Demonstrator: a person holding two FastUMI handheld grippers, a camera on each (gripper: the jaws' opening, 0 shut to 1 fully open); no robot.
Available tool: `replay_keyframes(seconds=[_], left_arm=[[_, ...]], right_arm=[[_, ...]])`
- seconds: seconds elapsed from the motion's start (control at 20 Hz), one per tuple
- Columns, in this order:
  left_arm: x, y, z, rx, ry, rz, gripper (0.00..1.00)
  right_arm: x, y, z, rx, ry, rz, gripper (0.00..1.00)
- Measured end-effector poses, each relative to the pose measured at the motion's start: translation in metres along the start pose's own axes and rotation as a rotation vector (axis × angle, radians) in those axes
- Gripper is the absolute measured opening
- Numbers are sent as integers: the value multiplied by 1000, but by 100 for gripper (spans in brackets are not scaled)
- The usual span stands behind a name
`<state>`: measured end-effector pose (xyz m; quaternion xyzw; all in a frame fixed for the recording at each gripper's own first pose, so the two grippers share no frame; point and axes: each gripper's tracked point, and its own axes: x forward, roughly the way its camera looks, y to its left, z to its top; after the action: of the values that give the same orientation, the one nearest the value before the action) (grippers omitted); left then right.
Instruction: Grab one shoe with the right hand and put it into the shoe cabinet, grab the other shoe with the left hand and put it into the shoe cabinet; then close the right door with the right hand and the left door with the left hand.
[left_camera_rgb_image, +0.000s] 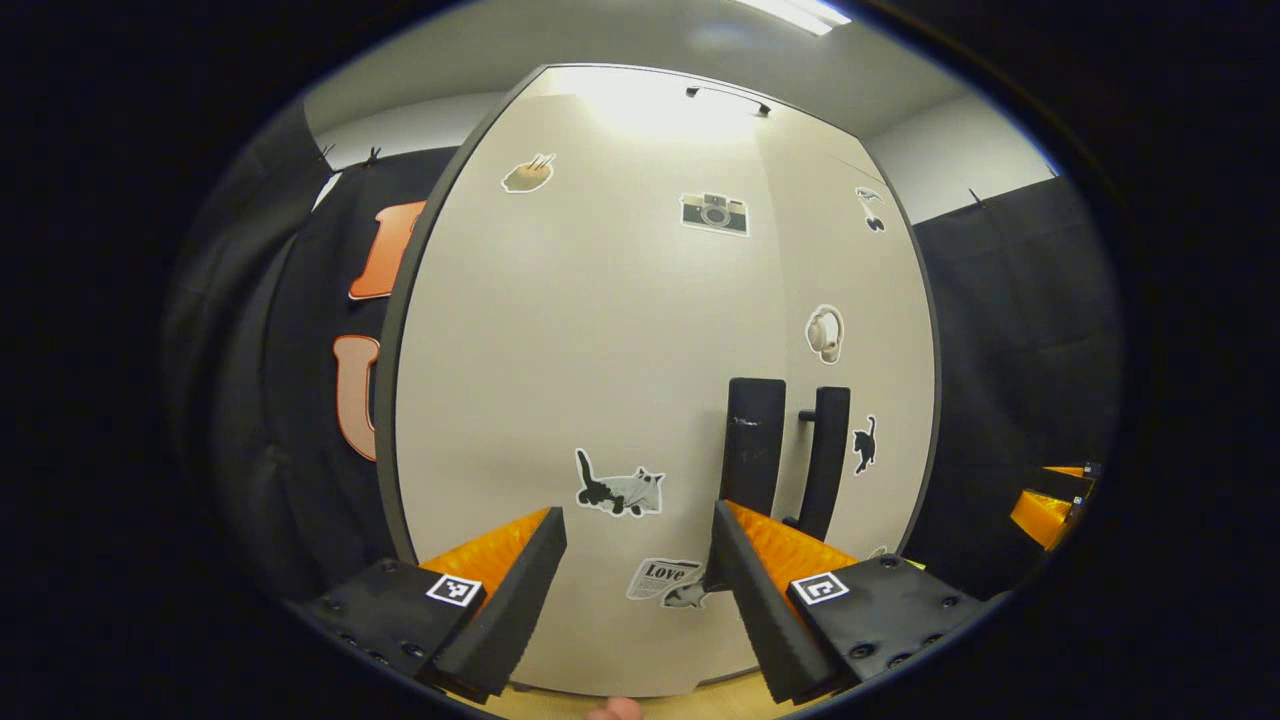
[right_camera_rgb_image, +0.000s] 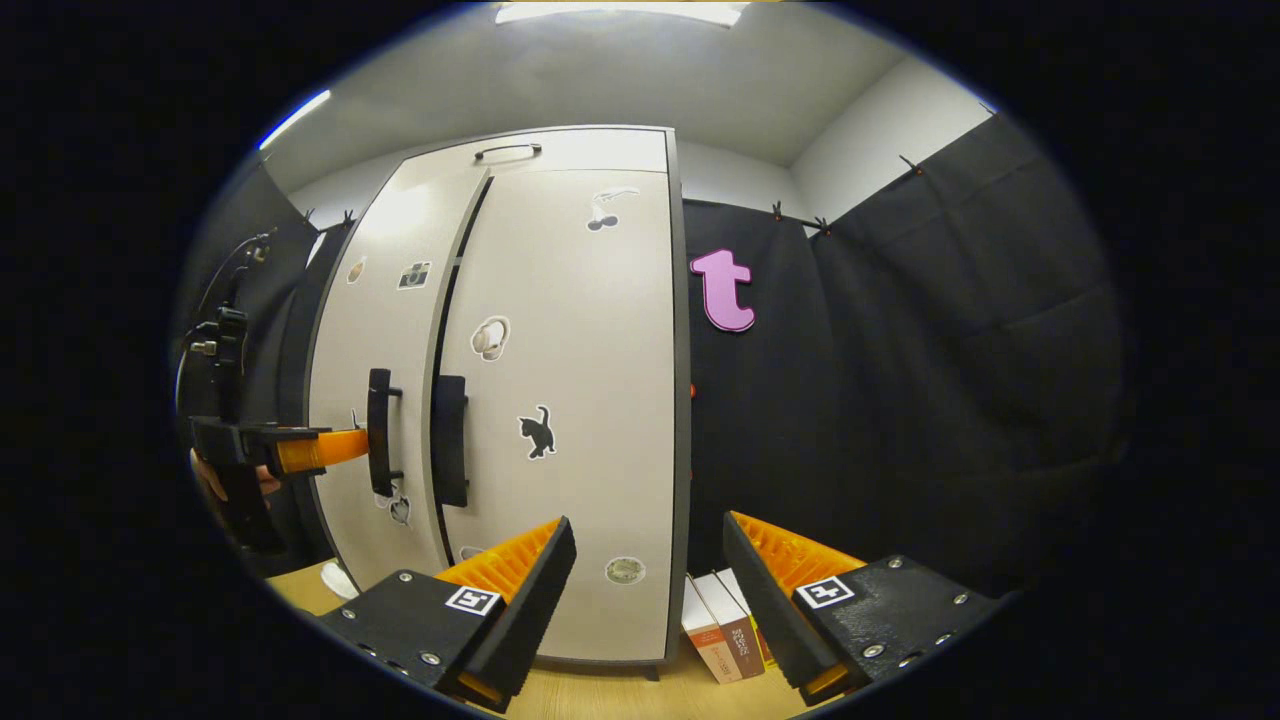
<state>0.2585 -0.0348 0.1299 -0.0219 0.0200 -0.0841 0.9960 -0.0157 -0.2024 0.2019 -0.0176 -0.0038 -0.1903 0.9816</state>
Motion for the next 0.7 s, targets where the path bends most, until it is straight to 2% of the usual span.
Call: replay_keyframes(seconds=[0.05,0.2,0.3,0.35,0.4,0.5,0.55,0.7], left_arm=[[3,-1,-1,4,-2,2,94],[11,-2,-2,27,-6,13,96],[14,-16,-11,23,28,-26,99],[15,-20,-17,18,43,-27,96],[15,-19,-14,16,19,-12,99],[8,-13,-10,46,-8,26,97],[3,-14,-5,55,-17,29,99],[-15,-13,6,42,-36,26,96]], right_arm=[[1,1,0,-2,-1,2,92],[0,2,1,1,-1,9,92],[0,4,3,5,-5,13,92],[2,6,3,6,-5,17,92],[2,8,2,8,-4,22,92],[5,11,1,12,-3,31,92],[7,13,-1,14,0,36,92],[9,18,-6,5,14,48,92]])
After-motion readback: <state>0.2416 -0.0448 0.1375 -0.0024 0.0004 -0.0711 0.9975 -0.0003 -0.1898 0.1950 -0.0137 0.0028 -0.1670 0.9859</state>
